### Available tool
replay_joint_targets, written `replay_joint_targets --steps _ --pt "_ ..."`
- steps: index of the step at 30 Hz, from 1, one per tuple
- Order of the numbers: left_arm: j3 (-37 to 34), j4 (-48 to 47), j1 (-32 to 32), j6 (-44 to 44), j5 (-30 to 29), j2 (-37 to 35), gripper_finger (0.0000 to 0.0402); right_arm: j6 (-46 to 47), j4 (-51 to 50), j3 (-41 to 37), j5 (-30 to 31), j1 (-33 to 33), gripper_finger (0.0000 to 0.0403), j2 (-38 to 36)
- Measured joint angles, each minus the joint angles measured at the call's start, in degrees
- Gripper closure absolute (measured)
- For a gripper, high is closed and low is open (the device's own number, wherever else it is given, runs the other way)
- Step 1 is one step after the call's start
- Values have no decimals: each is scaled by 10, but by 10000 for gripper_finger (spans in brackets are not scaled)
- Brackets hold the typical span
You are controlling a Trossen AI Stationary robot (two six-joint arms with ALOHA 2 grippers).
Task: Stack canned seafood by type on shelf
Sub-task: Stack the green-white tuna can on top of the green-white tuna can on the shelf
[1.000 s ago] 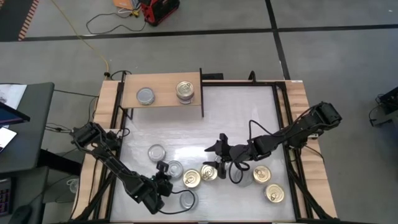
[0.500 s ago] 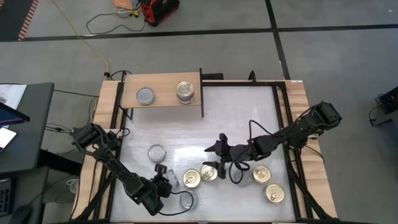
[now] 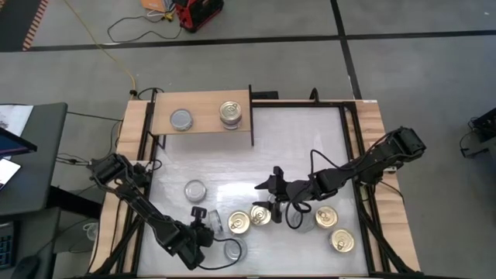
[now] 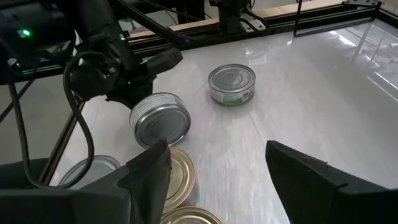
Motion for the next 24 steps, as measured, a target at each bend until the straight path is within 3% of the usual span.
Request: replay_joint_targets --steps 6,11,15,19,24 --pt "59 -75 -11 12 13 0 348 0 0 0 0 0 117 0" --pt "163 -210 -24 48 14 -1 289 1 -1 0 0 0 117 0" --pt "220 -258 -22 129 -6 -2 259 3 -2 0 0 0 117 0" --pt "226 -262 17 218 -5 -1 244 4 -9 0 -1 5 117 0" --pt "226 -254 85 333 43 -1 239 22 -129 -1 -3 29 117 -52"
